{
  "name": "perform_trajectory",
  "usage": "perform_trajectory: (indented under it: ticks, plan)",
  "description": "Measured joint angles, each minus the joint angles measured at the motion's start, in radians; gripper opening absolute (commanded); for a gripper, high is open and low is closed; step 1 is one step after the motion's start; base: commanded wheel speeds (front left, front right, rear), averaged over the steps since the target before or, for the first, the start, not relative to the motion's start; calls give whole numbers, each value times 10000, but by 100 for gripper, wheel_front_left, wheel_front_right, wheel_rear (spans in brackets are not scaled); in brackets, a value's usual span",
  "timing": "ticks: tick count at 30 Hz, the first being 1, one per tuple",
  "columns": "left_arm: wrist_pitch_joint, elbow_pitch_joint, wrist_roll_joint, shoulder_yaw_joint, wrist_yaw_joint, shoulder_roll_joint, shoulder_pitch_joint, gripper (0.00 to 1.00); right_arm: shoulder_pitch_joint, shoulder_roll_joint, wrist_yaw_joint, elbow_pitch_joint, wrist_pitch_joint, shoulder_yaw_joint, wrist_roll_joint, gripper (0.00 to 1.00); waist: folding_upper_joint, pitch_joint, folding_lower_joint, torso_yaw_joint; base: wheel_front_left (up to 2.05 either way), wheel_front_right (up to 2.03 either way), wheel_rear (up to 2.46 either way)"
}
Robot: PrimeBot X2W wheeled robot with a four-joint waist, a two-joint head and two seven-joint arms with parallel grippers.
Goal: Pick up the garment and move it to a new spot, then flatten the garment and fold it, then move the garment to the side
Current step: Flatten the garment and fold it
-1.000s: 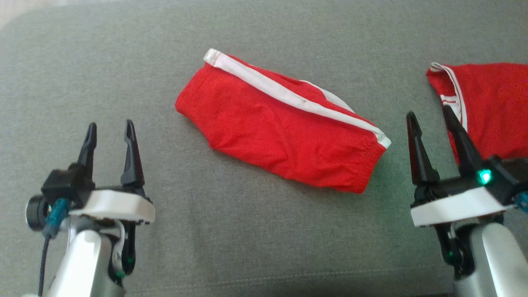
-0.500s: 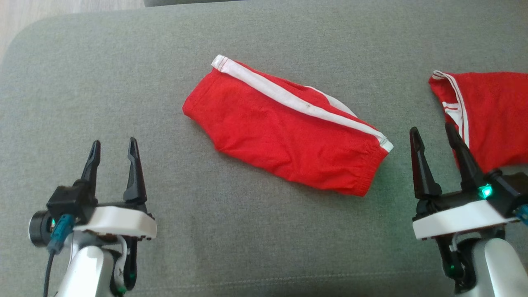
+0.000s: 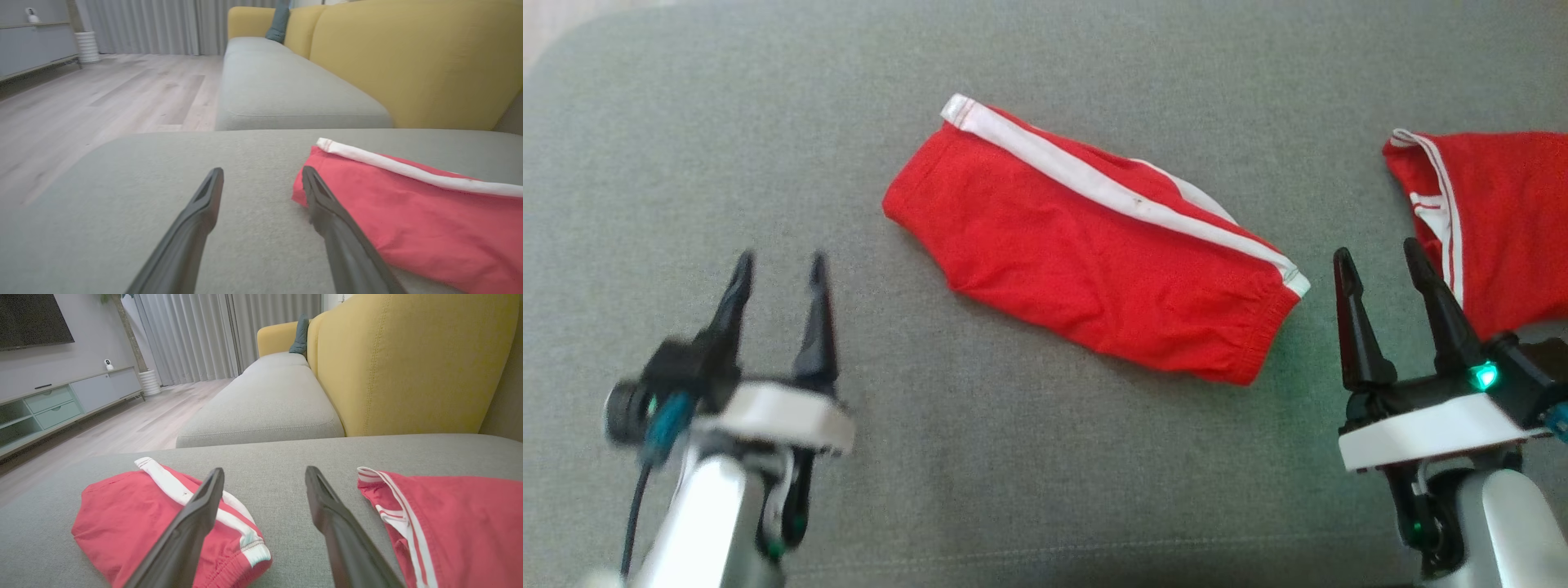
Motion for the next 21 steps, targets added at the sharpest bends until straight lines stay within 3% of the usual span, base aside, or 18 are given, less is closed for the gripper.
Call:
perform_trajectory:
  ticks: [4, 10, 21]
  plan:
    - [589, 531, -142, -462, -671, -15, -1302, 100, -46, 6, 0, -10, 0, 46, 0, 100, 0, 273, 0, -92, 0, 0, 0]
    - [1820, 2378, -669, -683, -1593, -73, -3438, 100, -346, 56, 0, 8, -4, 151, 13, 100, 0, 710, 0, -475, 0, 0, 0]
    - [3630, 5845, -1256, -907, -2284, -36, -5160, 100, -469, 230, 0, 307, -184, 213, 196, 100, 0, 1225, 0, -1148, 0, 0, 0]
